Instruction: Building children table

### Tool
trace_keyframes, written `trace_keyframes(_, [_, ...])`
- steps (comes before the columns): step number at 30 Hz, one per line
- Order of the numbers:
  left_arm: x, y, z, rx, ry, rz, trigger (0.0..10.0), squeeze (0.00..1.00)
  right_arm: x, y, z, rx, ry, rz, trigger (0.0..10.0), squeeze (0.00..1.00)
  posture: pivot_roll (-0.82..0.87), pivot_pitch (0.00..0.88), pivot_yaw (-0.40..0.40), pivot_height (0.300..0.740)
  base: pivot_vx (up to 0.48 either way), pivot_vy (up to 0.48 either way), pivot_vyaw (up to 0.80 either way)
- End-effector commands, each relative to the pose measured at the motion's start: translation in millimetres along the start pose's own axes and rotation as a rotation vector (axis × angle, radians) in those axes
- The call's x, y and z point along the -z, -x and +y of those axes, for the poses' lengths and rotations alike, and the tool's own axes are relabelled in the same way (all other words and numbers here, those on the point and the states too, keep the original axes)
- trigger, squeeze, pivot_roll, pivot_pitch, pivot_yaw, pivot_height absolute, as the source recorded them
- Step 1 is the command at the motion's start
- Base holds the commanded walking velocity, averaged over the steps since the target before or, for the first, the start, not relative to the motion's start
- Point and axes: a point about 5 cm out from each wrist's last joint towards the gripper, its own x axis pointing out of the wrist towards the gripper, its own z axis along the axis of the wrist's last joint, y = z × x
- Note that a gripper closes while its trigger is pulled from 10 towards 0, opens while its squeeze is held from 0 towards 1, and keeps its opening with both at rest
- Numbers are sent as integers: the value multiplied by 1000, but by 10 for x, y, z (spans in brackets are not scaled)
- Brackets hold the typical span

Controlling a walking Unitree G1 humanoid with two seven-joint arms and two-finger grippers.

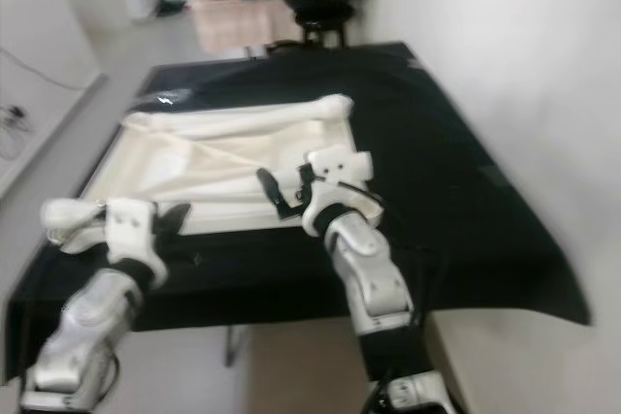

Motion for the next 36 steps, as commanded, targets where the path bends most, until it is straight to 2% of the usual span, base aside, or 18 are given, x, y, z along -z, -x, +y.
trace_keyframes(1, [21,5,-36,17,10,18,10000,0,-1,-11,27,-21,-11,-10,10000,0,-93,0,67,740,341,0,0])
trace_keyframes(7, [17,-20,-43,13,14,30,10000,0,-66,-32,25,-80,39,-29,10000,0,-88,0,66,740,46,0,0])
trace_keyframes(9, [38,-9,-48,11,9,38,10000,0,-92,-24,46,-154,100,-28,10000,0,-87,0,68,740,0,0,0])
trace_keyframes(10, [38,-9,-48,11,9,38,10000,0,-92,-24,46,-154,100,-28,10000,0,-87,0,68,740,0,0,0])
trace_keyframes(11, [52,-1,-49,10,9,41,10000,0,-85,-10,67,-208,179,-7,10000,0,-87,0,69,740,0,0,0])
trace_keyframes(13, [52,-1,-49,10,9,41,10000,0,-85,-10,67,-208,179,-7,10000,0,-87,0,69,740,0,0,0])
trace_keyframes(14, [65,5,-47,8,6,46,10000,0,-68,7,82,-256,241,19,10000,0,-81,0,69,740,0,0,0])
trace_keyframes(16, [65,5,-47,8,6,46,10000,0,-68,7,82,-256,241,19,10000,0,-81,0,69,740,0,0,0])
trace_keyframes(21, [101,26,-12,-29,7,60,10000,0,-115,-20,-6,-282,401,63,10000,0,-73,0,62,740,0,0,0])
trace_keyframes(22, [101,26,-12,-29,7,60,10000,0,-115,-20,-6,-282,401,63,10000,0,-73,0,62,740,0,0,0])
trace_keyframes(24, [153,46,-40,-11,23,90,10000,0,-66,-31,-73,-310,544,157,10000,0,-77,0,63,740,0,0,0])
trace_keyframes(28, [165,51,-50,-7,27,96,10000,0,-50,-32,-95,-324,588,191,10000,0,-77,0,63,740,0,0,0])
trace_keyframes(30, [270,83,-123,23,37,151,10000,0,-67,-137,-269,-318,732,349,10000,0,-76,0,56,740,0,0,0])
trace_keyframes(32, [356,120,-201,54,42,197,10000,0,-90,-206,-438,-318,822,512,10000,0,-72,0,52,740,0,0,0])
trace_keyframes(35, [385,142,-229,62,55,215,10000,0,-125,-262,-440,-354,837,550,10000,0,-70,0,47,740,0,0,0])
trace_keyframes(36, [402,167,-236,61,68,226,10000,0,-158,-339,-387,-402,845,569,10000,0,-67,0,44,740,0,0,0])
